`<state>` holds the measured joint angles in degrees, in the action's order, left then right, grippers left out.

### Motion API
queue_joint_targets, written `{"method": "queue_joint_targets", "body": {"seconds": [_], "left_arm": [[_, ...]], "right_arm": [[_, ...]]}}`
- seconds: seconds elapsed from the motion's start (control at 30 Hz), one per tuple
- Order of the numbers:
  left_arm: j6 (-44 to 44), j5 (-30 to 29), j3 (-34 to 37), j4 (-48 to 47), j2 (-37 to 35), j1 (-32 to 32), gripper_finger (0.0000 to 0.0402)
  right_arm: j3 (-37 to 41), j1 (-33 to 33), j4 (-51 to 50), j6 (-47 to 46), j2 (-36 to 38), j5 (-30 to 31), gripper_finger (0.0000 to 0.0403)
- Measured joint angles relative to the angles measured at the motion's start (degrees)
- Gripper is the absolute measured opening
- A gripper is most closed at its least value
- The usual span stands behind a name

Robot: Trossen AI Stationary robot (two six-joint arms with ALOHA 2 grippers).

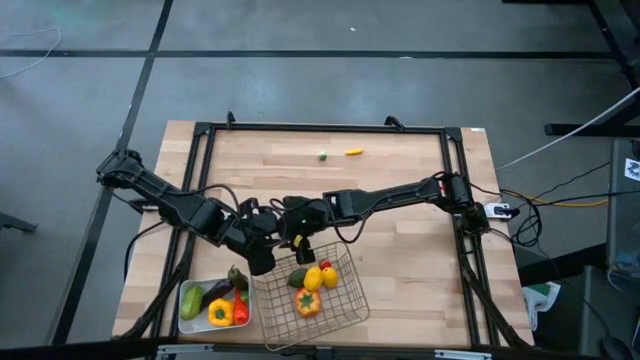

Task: Sort produce into baskets
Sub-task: Put the white garlic into the white bin

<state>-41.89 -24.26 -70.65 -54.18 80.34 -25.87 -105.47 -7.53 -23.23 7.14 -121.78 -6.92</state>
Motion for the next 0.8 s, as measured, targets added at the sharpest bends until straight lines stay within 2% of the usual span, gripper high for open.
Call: {"method": "queue_joint_targets", "body": {"seconds": [0.17,0.6,0.8], "left_arm": [[-1.6,3.3,0.0,-1.4,0.0,0.0,0.0131],[-1.5,4.3,0.0,-2.5,0.0,0.0,0.0129],[-1.2,5.0,0.0,-2.5,0.0,0.0,0.0084]], "right_arm": [[0.0,0.0,0.8,0.0,0.0,0.0,0.0184],[0.0,0.0,2.9,0.0,0.0,0.0,0.0184],[0.0,0.0,2.9,0.0,0.0,0.0,0.0184]]}}
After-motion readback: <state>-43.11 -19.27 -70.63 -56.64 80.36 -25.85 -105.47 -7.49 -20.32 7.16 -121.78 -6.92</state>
